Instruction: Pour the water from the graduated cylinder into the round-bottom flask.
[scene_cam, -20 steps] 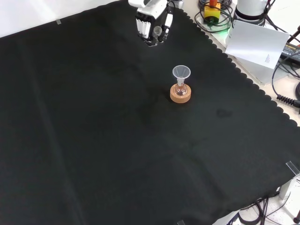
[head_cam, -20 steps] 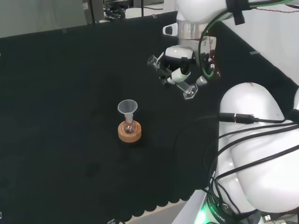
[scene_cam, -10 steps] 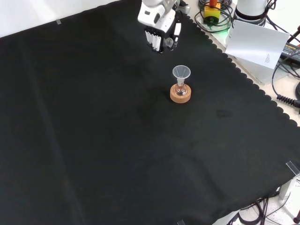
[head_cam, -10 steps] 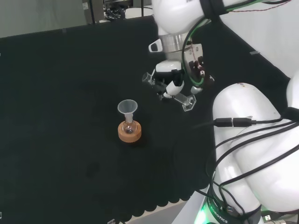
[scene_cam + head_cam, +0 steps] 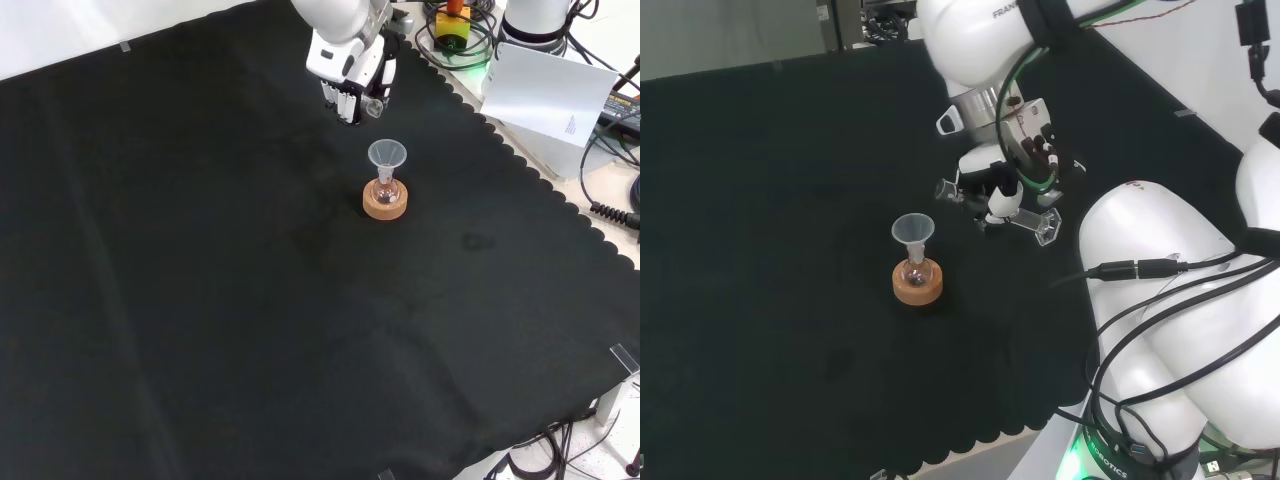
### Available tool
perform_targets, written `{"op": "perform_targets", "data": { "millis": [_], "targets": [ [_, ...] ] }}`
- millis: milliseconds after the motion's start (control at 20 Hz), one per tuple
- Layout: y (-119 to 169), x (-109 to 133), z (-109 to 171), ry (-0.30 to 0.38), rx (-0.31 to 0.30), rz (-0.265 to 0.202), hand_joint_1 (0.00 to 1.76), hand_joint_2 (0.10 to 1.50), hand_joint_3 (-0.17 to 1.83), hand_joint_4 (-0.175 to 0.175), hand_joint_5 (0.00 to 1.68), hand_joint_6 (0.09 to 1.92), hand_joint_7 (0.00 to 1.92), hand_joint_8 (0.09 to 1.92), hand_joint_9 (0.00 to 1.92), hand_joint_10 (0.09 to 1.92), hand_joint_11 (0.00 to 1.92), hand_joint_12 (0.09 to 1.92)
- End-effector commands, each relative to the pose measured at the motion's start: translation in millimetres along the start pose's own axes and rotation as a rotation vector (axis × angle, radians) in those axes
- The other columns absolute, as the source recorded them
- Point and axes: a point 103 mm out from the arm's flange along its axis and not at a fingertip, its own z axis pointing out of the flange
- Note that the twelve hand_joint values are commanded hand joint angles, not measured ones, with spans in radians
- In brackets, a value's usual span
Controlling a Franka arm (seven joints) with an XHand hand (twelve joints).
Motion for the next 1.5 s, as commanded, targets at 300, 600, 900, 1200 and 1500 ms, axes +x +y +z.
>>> {"op": "perform_targets", "data": {
  "millis": [300,600,900,1200,1500],
  "targets": [
    [-3.1,10.5,-7.3,-0.127,0.159,0.061,1.22,1.22,0.00,-0.175,0.77,1.31,0.80,1.30,1.29,0.27,1.16,0.81],
    [-1.5,19.2,-13.5,-0.169,0.204,0.071,1.28,1.21,0.00,-0.135,0.85,1.08,0.81,1.30,1.29,0.27,1.17,0.78],
    [1.8,24.2,-19.3,-0.191,0.252,0.095,1.22,1.21,0.01,-0.175,0.78,1.30,0.81,1.30,1.29,0.27,1.18,0.78],
    [5.2,25.9,-23.4,-0.206,0.303,0.126,1.22,1.22,0.00,-0.175,0.77,1.30,0.81,1.30,1.30,0.27,1.18,0.78],
    [6.0,25.0,-27.0,-0.210,0.346,0.154,1.22,1.22,0.00,-0.175,0.77,1.30,0.80,1.30,1.30,0.27,1.18,0.79]
  ]
}}
